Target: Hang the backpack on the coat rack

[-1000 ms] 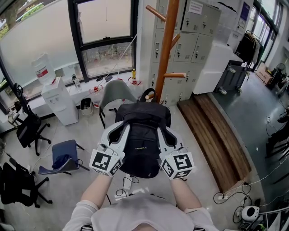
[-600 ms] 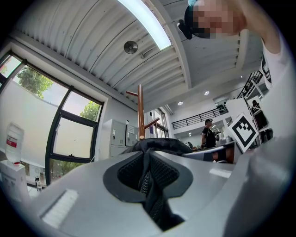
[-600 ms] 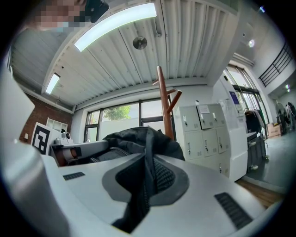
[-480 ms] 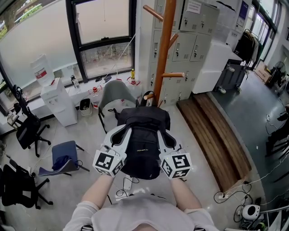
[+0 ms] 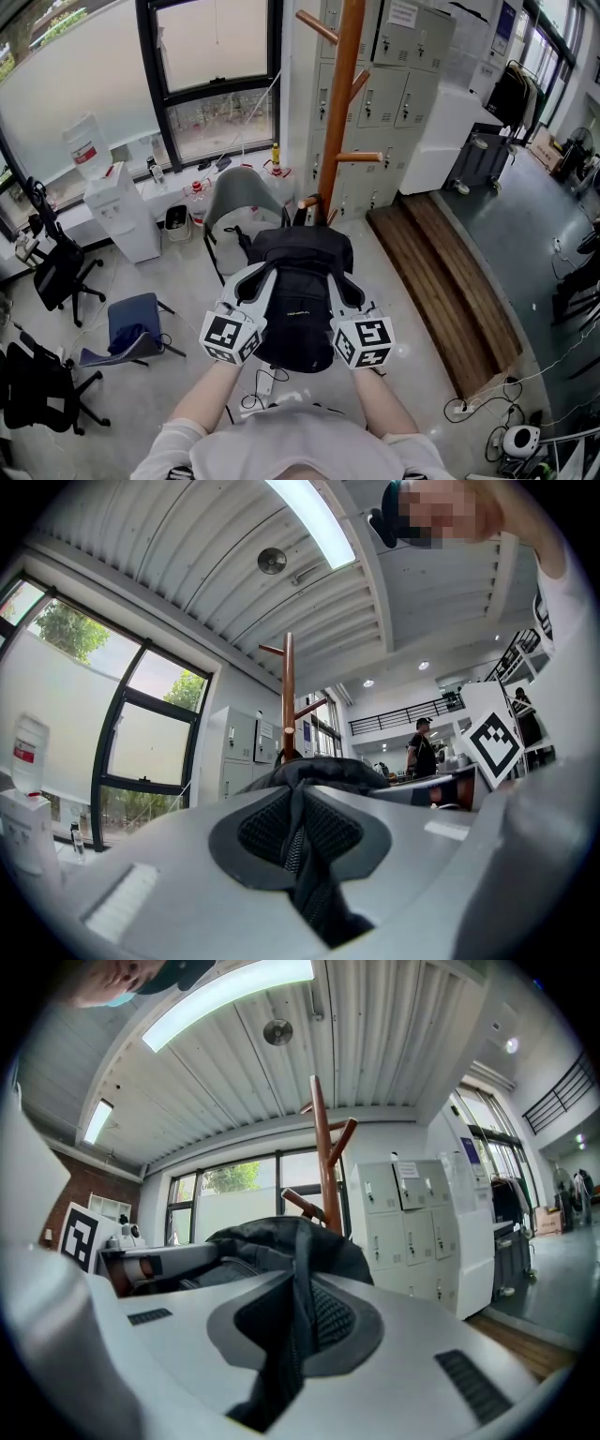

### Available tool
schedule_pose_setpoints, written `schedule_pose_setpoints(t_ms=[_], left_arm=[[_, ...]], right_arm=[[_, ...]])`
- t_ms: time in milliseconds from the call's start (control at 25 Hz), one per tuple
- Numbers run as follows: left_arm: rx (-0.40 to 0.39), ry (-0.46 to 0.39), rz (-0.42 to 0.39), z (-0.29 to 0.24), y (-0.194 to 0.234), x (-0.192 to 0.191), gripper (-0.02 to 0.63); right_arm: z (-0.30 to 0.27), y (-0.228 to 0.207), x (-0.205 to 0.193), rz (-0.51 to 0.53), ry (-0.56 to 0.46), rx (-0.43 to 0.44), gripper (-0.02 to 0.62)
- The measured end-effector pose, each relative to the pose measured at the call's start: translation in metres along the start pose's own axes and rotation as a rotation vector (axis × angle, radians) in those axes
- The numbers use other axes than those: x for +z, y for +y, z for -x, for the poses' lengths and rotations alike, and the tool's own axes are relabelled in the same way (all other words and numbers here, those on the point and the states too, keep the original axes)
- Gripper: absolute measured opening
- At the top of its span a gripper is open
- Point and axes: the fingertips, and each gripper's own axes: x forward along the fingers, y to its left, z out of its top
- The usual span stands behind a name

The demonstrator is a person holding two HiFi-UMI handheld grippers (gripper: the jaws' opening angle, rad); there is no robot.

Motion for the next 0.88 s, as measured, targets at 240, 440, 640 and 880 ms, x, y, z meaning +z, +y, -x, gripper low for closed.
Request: schedule_pose_setpoints(t_ms=[240, 440, 640, 880], left_arm=[[-0.004, 0.021, 0.012, -0.006, 0.0, -0.011, 0.049], [-0.002, 0.037, 0.015, -0.009, 0.002, -0.022, 0.049], [-0.003, 0.06, 0.022, -0.017, 0.005, -0.033, 0.049], [-0.011, 0.071, 0.016, -0.017, 0.007, -0.044, 0.051]], right_arm=[[-0.003, -0.006, -0.008, 0.005, 0.019, -0.016, 0.029], [-0.006, -0.009, -0.016, 0.019, 0.031, -0.029, 0.029], [-0.011, -0.015, -0.023, 0.029, 0.045, -0.04, 0.029], [-0.013, -0.015, -0.033, 0.036, 0.058, -0.049, 0.029]])
